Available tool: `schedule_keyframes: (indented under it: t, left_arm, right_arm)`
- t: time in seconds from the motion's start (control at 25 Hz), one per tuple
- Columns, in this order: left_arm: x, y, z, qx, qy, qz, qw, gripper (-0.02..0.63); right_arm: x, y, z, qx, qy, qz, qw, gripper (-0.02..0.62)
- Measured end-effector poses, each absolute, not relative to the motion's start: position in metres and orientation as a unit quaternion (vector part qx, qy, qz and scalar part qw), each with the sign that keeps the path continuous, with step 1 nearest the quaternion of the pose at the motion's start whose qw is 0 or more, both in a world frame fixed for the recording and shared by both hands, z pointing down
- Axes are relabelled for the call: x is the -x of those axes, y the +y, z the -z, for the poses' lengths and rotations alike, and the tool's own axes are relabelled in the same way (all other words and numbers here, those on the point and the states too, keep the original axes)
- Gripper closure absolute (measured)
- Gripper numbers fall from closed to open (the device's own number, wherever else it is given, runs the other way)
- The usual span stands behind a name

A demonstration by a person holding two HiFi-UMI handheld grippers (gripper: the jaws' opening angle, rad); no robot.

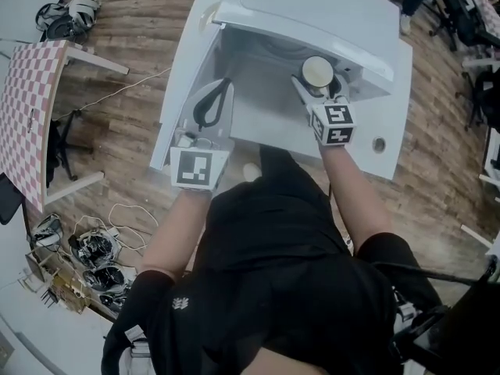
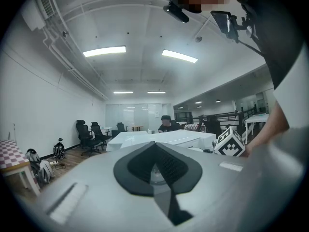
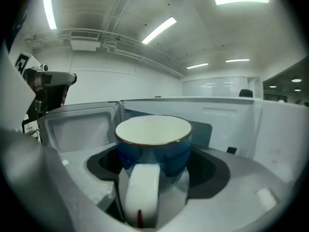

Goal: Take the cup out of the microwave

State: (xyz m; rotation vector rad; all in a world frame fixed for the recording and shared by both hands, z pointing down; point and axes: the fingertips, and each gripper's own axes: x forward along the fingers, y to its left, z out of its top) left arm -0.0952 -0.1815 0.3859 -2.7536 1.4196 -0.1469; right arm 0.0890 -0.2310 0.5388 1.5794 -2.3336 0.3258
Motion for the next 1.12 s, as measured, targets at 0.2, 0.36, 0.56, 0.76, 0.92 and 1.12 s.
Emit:
schedule_keyframes:
  t: [0.2, 0.36, 0.56, 0.76, 0.92, 1.12]
  left_arm:
    - [0.095, -0.180, -0.377, 0.887, 0.459, 0.044, 0.030, 0.600]
    - [0.094, -0.176, -0.369, 0.886, 0.461, 0.045, 0.037, 0.600]
    - [0.089, -0.175, -0.363, 0.885, 0.463, 0.041, 0.031, 0.598]
    - [0.086, -0.175, -0.349, 0.886, 0.460, 0.029, 0.047, 0.600]
    - [0.086, -0.179, -0.339, 0.887, 0.458, 0.028, 0.057, 0.600]
    - [0.088, -0.180, -0.321, 0.886, 0.458, 0.021, 0.068, 0.600]
  right_arm:
    - [-0.091, -0.221, -0.521, -0.543, -0.818, -0.112, 0.154, 0.210]
    - [-0.095, -0.213, -0.509, -0.542, -0.819, -0.114, 0.151, 0.210]
    - [-0.104, -0.205, -0.499, -0.542, -0.819, -0.115, 0.151, 0.210]
    - [-0.110, -0.203, -0.477, -0.546, -0.818, -0.108, 0.145, 0.210]
    - [-0.110, -0.205, -0.462, -0.549, -0.818, -0.105, 0.136, 0.210]
    - [-0.110, -0.204, -0.441, -0.548, -0.821, -0.101, 0.128, 0.210]
